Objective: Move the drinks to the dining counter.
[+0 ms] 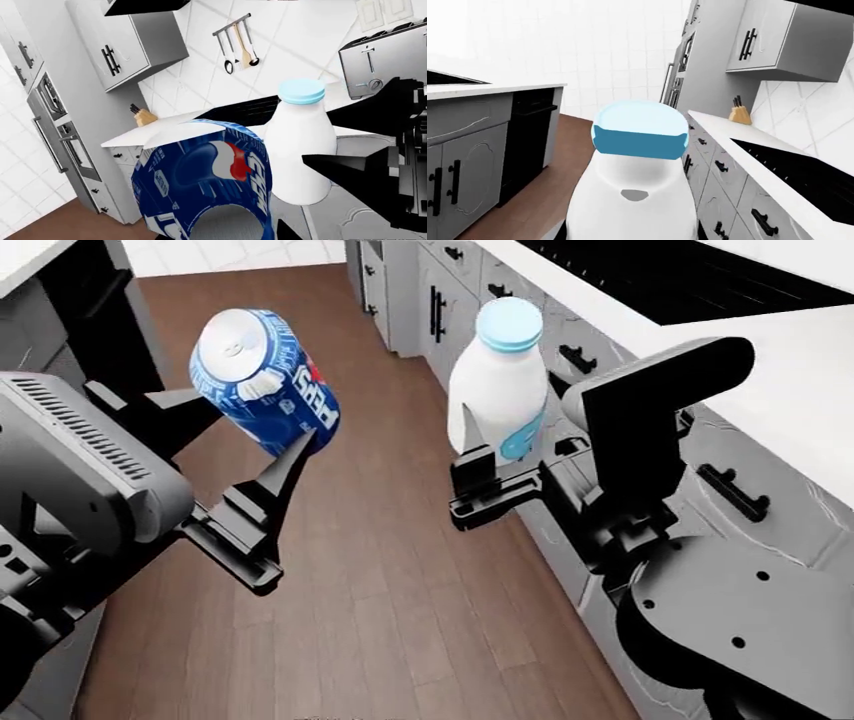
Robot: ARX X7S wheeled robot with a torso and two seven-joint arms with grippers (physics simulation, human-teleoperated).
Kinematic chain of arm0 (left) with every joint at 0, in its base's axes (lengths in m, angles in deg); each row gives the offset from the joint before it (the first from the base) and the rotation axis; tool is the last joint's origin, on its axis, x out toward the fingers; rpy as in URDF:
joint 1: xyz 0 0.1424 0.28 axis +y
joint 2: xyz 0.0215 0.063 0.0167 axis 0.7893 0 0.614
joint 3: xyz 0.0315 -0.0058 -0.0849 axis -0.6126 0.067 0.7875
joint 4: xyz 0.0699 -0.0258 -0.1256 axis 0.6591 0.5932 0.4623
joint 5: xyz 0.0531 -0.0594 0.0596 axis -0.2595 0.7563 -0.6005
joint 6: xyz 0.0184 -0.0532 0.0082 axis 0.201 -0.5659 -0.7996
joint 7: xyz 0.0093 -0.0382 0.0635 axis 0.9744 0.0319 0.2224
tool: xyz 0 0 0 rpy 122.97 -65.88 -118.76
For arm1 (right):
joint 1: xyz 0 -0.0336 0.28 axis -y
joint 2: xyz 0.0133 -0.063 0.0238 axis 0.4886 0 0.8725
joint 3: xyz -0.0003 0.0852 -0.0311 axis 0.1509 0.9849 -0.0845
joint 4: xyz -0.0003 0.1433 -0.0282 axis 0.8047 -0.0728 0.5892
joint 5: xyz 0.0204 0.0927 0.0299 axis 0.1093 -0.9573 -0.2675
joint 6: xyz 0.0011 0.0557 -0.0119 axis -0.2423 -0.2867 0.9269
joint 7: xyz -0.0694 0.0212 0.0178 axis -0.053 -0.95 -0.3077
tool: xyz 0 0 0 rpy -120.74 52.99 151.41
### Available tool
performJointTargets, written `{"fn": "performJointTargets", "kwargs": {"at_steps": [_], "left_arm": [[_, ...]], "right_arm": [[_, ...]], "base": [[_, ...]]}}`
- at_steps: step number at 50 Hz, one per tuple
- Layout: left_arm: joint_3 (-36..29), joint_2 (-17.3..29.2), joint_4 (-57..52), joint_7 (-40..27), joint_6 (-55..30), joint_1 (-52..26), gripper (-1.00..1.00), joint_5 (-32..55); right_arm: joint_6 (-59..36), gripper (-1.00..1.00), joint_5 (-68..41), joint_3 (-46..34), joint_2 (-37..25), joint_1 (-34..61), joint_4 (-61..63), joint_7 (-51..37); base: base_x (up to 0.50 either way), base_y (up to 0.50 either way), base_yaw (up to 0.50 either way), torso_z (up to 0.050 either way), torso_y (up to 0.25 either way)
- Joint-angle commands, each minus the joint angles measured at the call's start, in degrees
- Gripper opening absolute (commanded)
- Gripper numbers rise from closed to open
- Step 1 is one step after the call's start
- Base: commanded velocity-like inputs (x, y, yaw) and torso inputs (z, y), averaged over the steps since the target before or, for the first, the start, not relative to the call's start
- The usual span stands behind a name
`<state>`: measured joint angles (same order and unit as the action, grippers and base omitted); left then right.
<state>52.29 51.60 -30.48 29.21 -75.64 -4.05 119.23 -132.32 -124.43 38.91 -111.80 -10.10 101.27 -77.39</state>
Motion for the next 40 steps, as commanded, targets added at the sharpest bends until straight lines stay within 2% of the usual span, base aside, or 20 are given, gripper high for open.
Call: {"fn": "performJointTargets", "kwargs": {"at_steps": [1, 40], "left_arm": [[0.44, 0.17, 0.11, -0.67, 0.37, -0.21, -1.00, 0.36], [-0.73, 0.36, 0.26, -0.75, 0.89, -0.51, -1.00, 0.05]], "right_arm": [[-0.39, -1.00, 1.48, -0.18, 0.20, 0.76, -0.02, 1.04], [0.29, -1.00, 1.00, -0.16, -0.62, 0.04, 0.45, 0.53]], "base": [[0.00, 0.00, 0.50, 0.000, 0.000], [0.00, 0.00, 0.50, 0.000, 0.001]]}}
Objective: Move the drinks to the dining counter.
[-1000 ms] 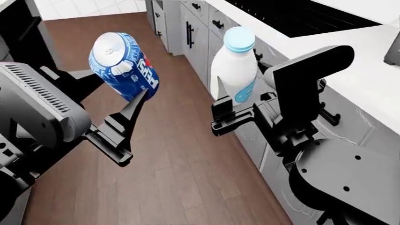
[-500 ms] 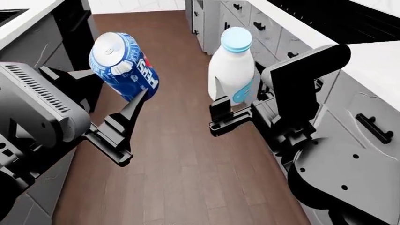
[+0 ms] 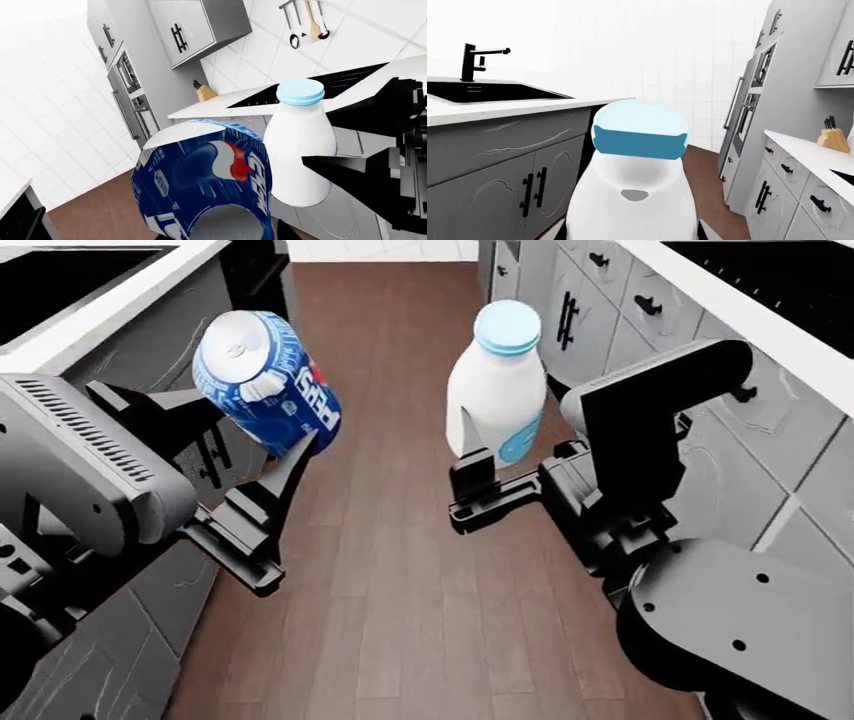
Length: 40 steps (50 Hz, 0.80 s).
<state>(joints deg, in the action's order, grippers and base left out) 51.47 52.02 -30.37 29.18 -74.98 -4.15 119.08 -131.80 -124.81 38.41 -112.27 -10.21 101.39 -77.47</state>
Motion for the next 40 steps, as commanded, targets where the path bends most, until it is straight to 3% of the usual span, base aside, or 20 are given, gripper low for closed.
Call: {"fn": "performJointTargets", "kwargs": {"at_steps": [1, 14, 19, 40], "left_arm": [[-0.01, -0.08, 0.22, -0.67, 0.26, -0.39, -1.00, 0.07], [-0.20, 0.11, 0.42, -0.52, 0.44, -0.81, -1.00, 0.14], [-0.14, 0.16, 0.45, -0.54, 0.68, -0.58, -1.00, 0.06], [0.18, 0.73, 0.17, -0.53, 1.42, 0.53, -1.00, 0.10]], "right_arm": [[-0.22, -1.00, 1.37, 0.29, -0.16, 0.16, 0.31, 0.66], [1.60, -1.00, 0.70, 1.99, 0.29, -0.21, -0.75, 0.71], [-0.14, -1.00, 0.48, 1.92, 0.41, 0.20, -1.32, -1.61], [-0.37, -1.00, -0.21, 2.08, 0.34, 0.09, -1.09, -2.75]], "base": [[0.00, 0.00, 0.50, 0.000, 0.000], [0.00, 0.00, 0.50, 0.001, 0.001], [-0.03, -0.05, 0.00, 0.000, 0.000], [-0.15, -0.51, 0.00, 0.000, 0.000]]}}
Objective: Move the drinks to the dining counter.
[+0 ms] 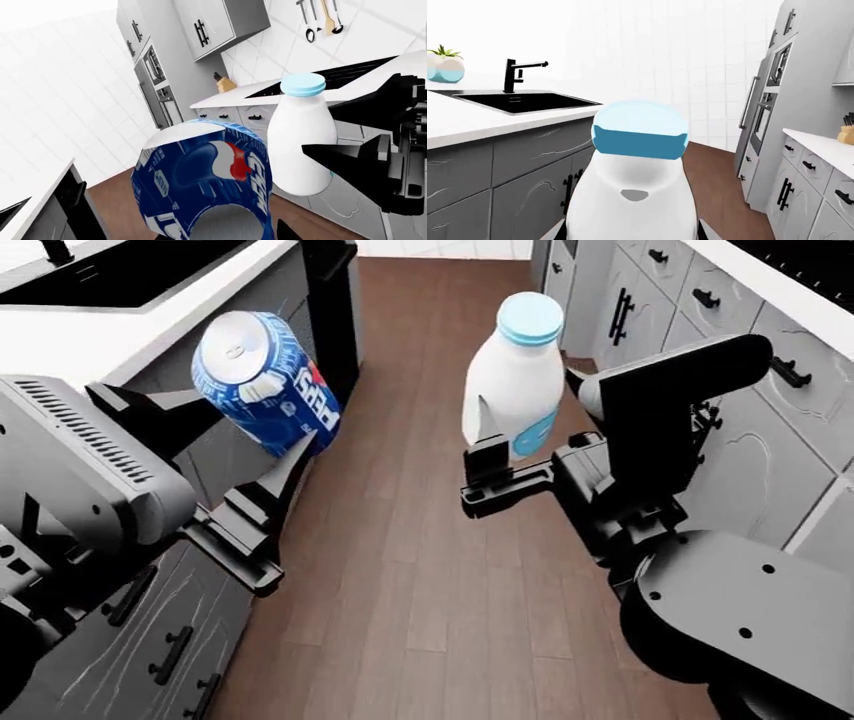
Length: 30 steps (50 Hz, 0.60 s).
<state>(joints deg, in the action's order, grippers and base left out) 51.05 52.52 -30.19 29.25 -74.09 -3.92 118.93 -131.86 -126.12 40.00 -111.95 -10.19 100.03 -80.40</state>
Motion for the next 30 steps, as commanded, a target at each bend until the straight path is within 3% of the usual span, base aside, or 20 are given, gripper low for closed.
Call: {"fn": "performJointTargets", "kwargs": {"at_steps": [1, 9, 24, 30], "left_arm": [[0.52, 0.26, -0.01, -0.59, 0.52, 0.32, -1.00, 0.13], [0.19, 0.13, 0.25, -0.53, 0.62, -0.10, -1.00, 0.06], [0.63, 0.50, 0.37, -0.15, 1.57, 0.97, -1.00, -0.24], [0.73, 0.63, 0.22, -0.27, 1.75, 1.24, -1.00, -0.24]], "right_arm": [[-0.32, -1.00, 1.13, 0.43, 0.01, 0.11, 0.21, 0.23], [-0.91, -1.00, 1.21, 0.60, 0.15, 0.89, -0.41, -0.95], [-2.15, -1.00, 1.44, -0.66, 0.51, 2.19, -1.15, -1.39], [-2.57, -1.00, 0.84, -0.45, 0.30, 1.97, -0.99, -2.01]], "base": [[-0.15, -0.51, 0.00, 0.000, 0.000], [-0.05, -0.17, 0.00, 0.001, 0.000], [-0.51, 0.17, 0.00, 0.000, 0.000], [-0.50, -0.05, 0.00, 0.000, 0.000]]}}
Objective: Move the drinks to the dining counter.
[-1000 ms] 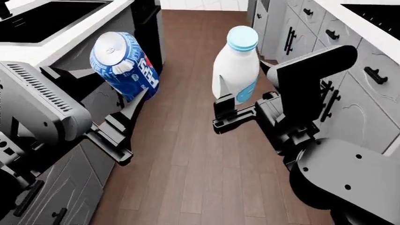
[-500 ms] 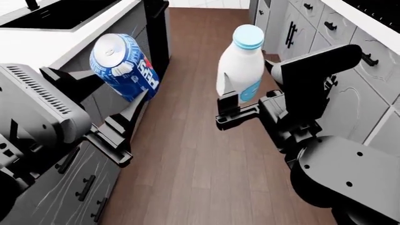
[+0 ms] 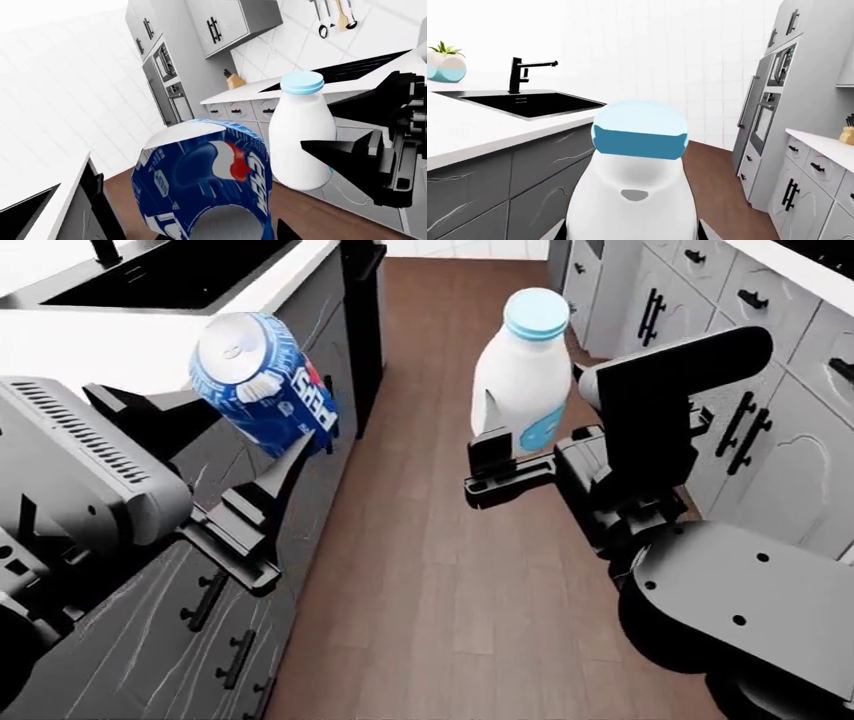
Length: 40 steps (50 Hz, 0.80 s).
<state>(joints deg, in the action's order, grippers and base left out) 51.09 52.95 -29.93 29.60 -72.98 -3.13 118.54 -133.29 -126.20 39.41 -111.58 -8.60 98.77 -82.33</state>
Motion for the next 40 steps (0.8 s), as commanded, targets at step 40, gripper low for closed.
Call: {"fn": "performJointTargets", "kwargs": {"at_steps": [40], "left_arm": [[0.72, 0.81, -0.06, -0.91, 1.30, 0.41, -1.00, 0.55]], "right_arm": [[-0.21, -1.00, 0.27, 0.83, -0.41, -0.26, -0.42, -1.02]], "base": [[-0.32, -0.36, 0.00, 0.000, 0.000]]}}
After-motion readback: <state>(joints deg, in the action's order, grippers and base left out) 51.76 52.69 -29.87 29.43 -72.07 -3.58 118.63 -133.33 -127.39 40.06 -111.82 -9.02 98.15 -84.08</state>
